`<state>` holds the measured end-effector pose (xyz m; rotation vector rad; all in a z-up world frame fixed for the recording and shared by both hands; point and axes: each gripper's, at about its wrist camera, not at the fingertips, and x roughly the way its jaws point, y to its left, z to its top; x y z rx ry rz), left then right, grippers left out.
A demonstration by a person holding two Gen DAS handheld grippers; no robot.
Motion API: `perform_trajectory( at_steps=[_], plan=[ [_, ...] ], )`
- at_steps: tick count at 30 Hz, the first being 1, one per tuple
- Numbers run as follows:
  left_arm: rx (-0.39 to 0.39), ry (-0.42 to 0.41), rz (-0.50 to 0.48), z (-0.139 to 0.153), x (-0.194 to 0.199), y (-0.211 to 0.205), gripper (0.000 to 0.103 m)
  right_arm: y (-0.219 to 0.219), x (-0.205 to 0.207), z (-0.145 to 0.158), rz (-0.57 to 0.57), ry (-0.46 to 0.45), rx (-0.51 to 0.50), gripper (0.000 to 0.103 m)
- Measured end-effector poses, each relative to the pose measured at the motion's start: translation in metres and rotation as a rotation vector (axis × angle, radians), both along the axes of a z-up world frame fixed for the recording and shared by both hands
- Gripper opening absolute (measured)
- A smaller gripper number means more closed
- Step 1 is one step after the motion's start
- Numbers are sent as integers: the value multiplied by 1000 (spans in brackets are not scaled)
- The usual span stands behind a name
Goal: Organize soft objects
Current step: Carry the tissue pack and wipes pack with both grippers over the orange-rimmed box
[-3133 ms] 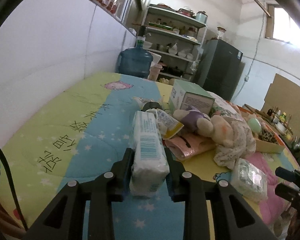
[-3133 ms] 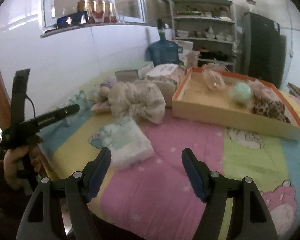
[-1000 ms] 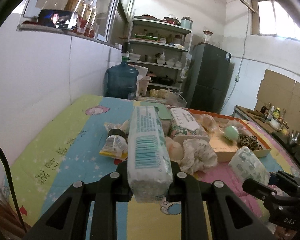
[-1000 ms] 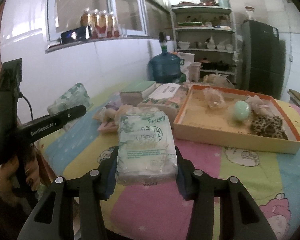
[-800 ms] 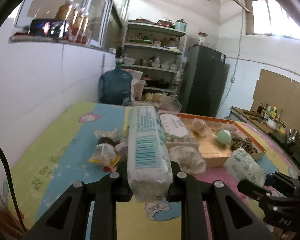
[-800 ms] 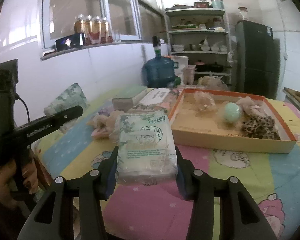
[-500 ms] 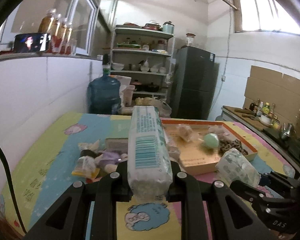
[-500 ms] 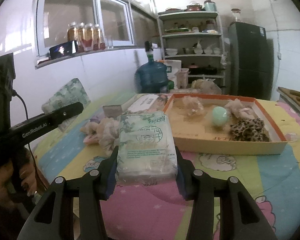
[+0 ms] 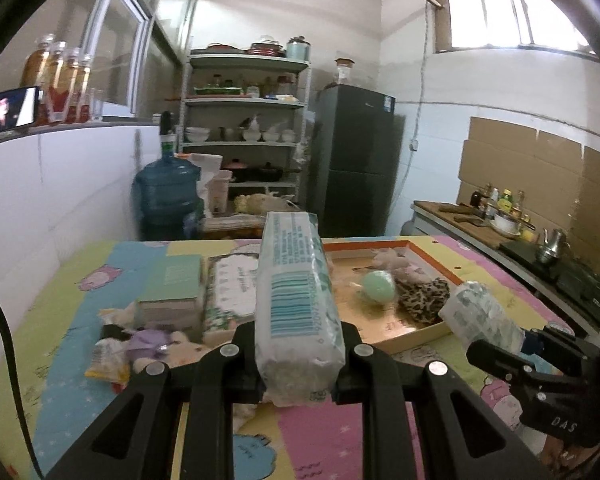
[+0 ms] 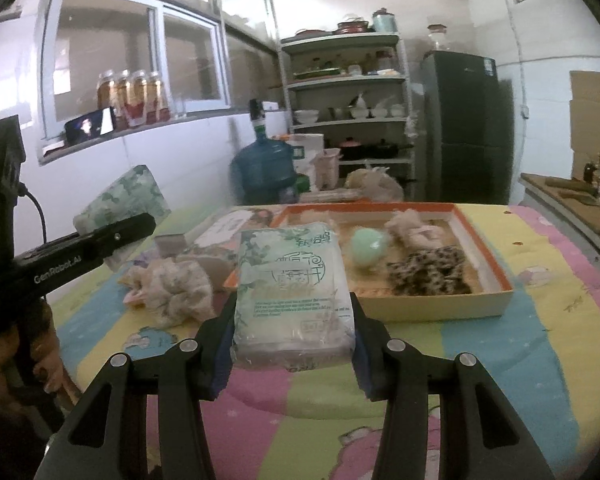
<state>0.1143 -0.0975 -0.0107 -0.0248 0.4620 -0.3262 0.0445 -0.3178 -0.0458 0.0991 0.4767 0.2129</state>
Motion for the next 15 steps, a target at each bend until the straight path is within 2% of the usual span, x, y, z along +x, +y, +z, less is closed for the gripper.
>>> perform_trajectory(
  at_steps=[8,15],
  plan=[
    [-29,24,-76,-1,17,-32,22,-29,9,6,-70,-7,4,50],
    [-37,42,-91,-2,36,-52,22,-50,28,8,-124,-9,7,50]
  ],
)
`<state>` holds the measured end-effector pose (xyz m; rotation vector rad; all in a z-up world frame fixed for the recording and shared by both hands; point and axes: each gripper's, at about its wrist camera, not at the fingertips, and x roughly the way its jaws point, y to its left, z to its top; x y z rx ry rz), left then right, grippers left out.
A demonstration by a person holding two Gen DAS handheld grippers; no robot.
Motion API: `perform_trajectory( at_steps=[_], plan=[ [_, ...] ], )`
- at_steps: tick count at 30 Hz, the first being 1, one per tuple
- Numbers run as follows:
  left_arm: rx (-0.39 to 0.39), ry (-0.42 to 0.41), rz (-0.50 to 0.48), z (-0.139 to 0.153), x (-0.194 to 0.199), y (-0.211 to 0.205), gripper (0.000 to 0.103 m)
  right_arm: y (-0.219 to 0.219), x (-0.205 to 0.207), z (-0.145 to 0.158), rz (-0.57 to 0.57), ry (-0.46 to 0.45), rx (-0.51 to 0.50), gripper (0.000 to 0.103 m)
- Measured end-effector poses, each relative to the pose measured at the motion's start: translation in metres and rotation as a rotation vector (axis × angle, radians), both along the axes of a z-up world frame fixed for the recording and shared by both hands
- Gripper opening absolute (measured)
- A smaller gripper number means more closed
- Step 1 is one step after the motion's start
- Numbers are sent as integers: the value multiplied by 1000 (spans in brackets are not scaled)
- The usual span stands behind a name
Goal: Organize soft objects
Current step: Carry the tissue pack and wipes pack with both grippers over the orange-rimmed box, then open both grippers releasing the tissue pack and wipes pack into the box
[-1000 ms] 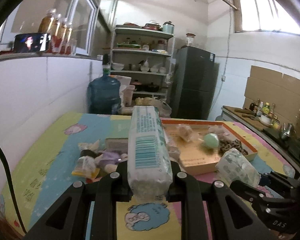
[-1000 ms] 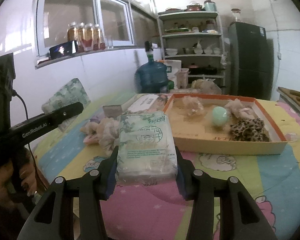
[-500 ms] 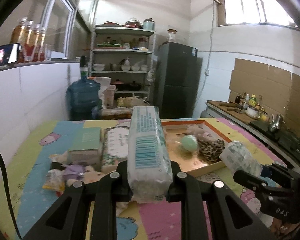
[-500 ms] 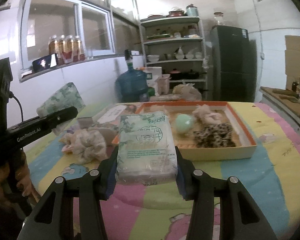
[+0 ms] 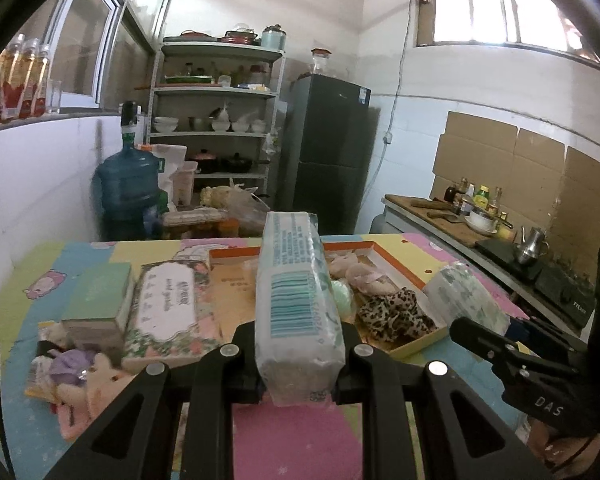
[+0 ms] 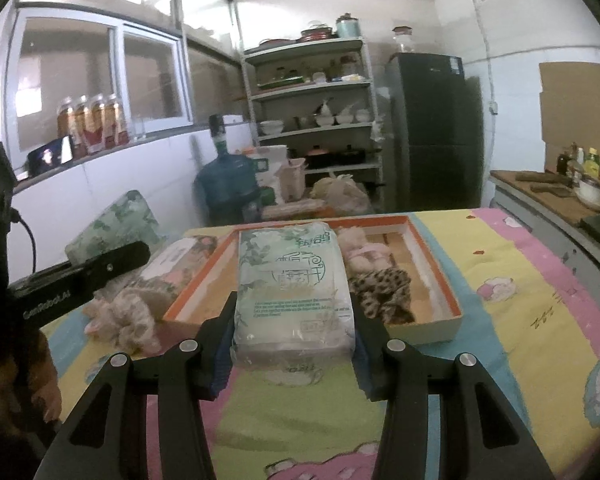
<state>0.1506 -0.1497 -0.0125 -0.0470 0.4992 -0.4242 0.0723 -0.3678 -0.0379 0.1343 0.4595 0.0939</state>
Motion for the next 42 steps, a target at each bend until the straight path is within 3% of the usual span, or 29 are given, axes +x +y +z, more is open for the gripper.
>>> perform_trajectory(
  at_steps=[20,38,42],
  plan=[
    [53,185,39,-44,72,-39,22,-20,68,-17,-7,67,60,50],
    [64,291,4,-73,94,-52,23,-12,110,-41,-20,153,-22,50],
    [53,330,-1,-78,101,-50,27,-11,117,-44,-15,172,-31,52]
  ],
)
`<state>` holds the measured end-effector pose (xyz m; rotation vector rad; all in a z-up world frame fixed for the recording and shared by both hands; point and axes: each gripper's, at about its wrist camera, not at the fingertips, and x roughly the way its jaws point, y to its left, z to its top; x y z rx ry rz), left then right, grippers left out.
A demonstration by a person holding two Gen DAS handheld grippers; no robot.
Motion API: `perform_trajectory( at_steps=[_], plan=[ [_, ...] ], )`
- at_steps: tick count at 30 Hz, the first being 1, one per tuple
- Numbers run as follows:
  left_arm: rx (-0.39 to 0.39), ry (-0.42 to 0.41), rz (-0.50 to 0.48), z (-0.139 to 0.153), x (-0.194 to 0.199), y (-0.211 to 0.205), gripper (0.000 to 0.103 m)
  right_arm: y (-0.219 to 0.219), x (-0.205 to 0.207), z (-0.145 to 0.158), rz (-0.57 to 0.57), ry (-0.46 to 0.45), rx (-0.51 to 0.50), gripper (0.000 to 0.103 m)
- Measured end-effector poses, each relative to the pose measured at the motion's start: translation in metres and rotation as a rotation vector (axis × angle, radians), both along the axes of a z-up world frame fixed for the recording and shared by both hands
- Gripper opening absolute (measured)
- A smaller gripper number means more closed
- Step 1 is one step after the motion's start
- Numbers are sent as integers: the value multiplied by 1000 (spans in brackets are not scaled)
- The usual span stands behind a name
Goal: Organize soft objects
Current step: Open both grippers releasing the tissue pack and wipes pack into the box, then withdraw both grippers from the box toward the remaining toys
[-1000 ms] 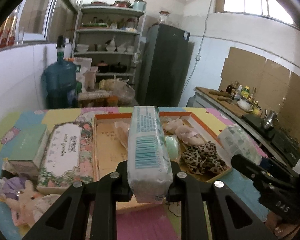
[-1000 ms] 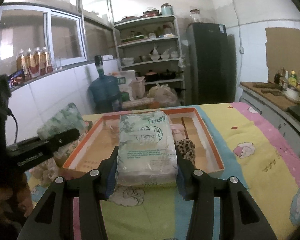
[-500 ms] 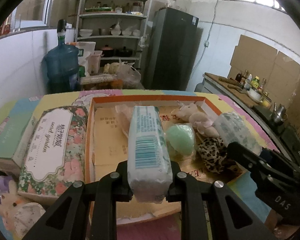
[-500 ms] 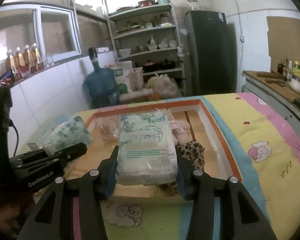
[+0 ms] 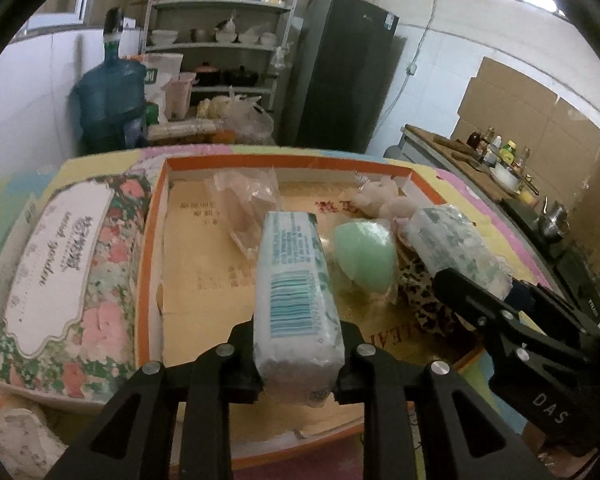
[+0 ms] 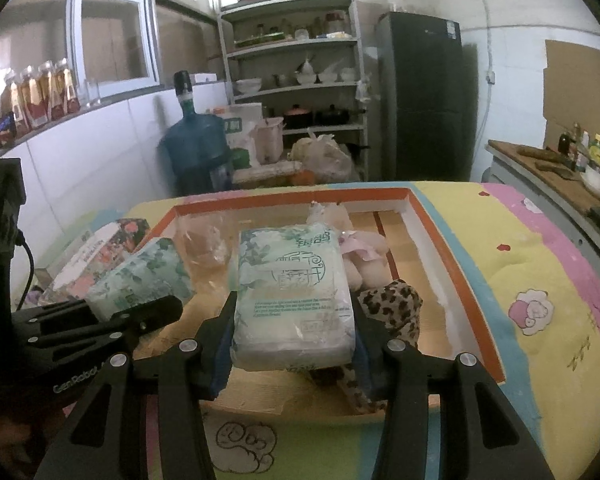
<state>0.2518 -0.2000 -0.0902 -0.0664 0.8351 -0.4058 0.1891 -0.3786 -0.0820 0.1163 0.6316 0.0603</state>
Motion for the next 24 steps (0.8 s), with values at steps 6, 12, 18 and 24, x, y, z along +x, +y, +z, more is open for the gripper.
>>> perform_trajectory(
  at_steps=[6,12,18,24],
  plan=[
    [3,-8,-27,0,-3,-6,54,-2,3,-2,0,11,7,54],
    [-2,-28,-16,3,-8,-6,68,-15,-5,1,-15,-41,75,64],
    [-8,-58,-25,11,-17,-6,71,-21,-18,6,-24,-93,100,65],
    [-7,-130,-9,28,-33,1,71,-22,-38,16,-27,-157,126,66]
  ],
)
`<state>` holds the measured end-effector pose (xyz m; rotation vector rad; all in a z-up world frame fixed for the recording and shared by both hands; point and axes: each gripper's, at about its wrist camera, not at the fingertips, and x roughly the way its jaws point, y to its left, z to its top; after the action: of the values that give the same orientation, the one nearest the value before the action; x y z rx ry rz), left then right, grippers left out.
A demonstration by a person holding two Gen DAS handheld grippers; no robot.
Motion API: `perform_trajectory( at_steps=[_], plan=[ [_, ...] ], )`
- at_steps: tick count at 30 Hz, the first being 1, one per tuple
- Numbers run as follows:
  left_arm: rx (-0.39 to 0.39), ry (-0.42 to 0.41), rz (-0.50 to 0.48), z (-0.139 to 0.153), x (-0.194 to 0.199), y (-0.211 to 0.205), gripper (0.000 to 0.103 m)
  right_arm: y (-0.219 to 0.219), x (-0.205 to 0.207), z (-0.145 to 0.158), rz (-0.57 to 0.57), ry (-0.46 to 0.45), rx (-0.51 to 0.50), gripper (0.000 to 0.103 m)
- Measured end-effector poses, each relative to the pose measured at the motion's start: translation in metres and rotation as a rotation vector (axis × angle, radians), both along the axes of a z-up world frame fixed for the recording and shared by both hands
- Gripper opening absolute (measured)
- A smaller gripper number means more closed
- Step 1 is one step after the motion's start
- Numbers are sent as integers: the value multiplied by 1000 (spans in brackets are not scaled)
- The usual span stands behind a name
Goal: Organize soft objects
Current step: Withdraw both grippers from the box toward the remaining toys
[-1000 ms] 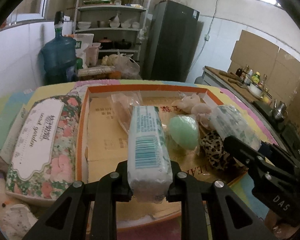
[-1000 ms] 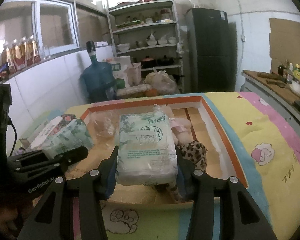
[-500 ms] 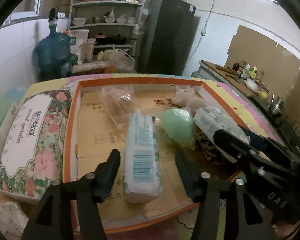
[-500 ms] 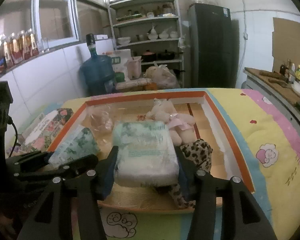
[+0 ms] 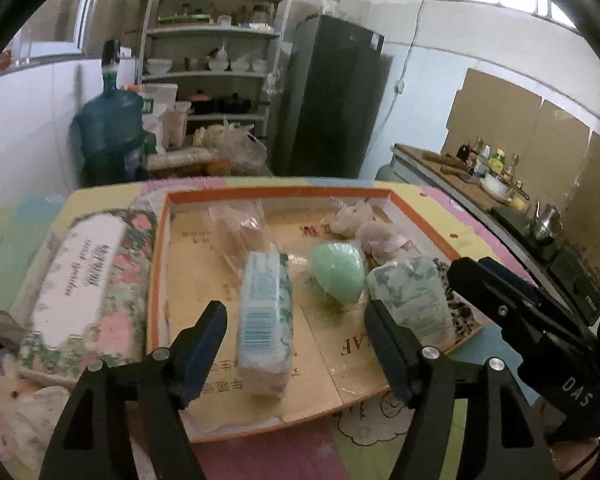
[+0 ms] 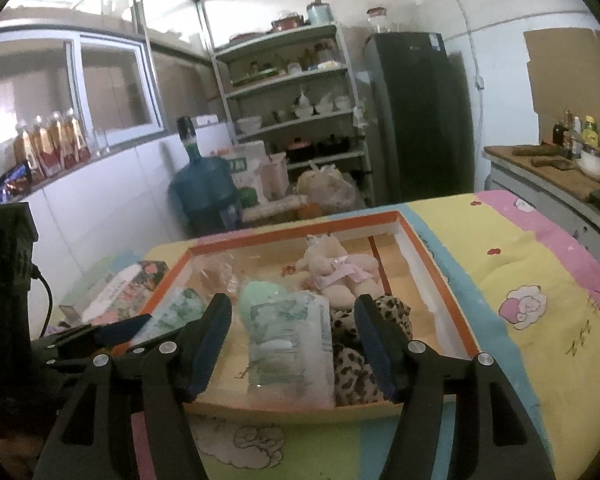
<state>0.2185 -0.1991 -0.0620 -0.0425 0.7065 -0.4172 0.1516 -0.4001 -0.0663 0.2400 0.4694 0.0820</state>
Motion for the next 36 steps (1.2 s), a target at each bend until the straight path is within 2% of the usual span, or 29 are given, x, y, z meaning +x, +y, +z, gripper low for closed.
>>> perform_trajectory(
  at_steps=[6,14,26,36],
  plan=[
    [-3,-81,28,20,-18,16,71,7,-17,11,8,-48,21,66],
    [-15,-160,50,41,-36,40,75,28,-32,27,35,-79,-1,66],
    [-30,-205,88,51,-62,74,75,60,-50,41,63,-93,-38,66],
    [-3,-240,133,56,-83,106,75,92,-66,50,92,-108,-63,66]
  ],
)
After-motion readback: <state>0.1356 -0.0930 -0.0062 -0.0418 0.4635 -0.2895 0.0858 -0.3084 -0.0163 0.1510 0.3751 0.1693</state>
